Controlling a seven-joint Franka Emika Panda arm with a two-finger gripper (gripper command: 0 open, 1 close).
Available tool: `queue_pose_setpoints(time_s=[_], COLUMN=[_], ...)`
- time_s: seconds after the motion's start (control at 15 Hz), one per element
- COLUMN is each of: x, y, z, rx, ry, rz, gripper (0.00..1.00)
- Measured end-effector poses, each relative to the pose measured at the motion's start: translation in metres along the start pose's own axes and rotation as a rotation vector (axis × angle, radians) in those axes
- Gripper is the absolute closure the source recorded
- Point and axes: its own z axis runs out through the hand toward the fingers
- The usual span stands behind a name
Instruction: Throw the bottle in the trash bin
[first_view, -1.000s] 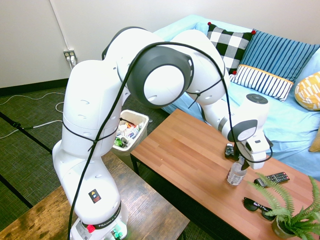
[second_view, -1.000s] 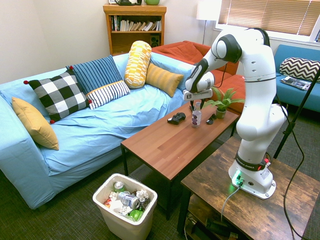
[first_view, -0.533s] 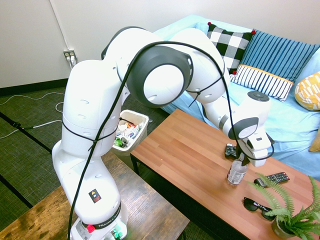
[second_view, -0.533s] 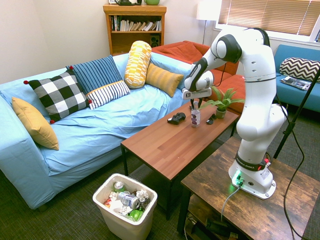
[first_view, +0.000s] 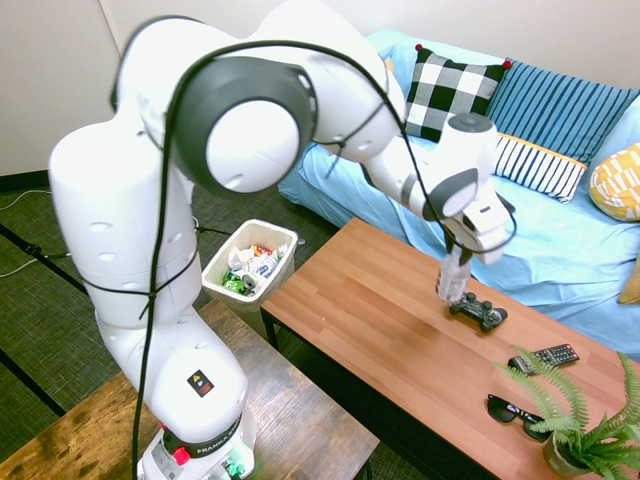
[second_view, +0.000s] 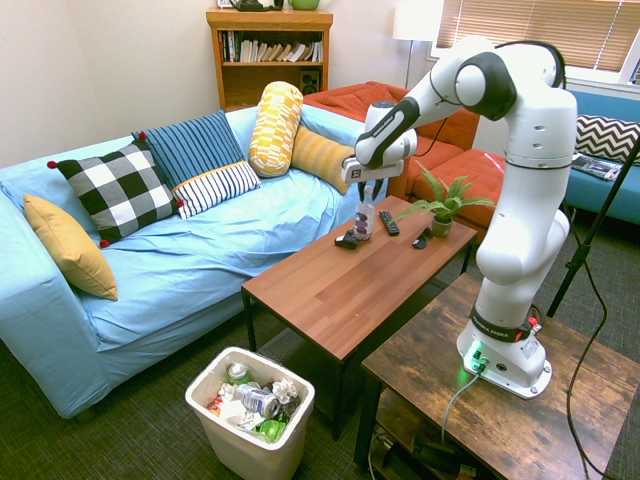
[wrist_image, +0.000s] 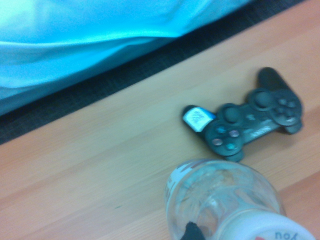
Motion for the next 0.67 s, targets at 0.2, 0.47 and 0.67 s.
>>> queue_pose_setpoints(time_s=[0.2,0.47,0.67], x=[-0.126,-0.278,-0.381], y=[-0.036,-0.061,-0.074], z=[-0.045,-0.042,-0.017], rx=[0.066,0.091,0.086], ry=[0.029,0.062,0.078], rz=[-0.086,-0.168,-0.212], gripper=[1.00,1.00,1.00])
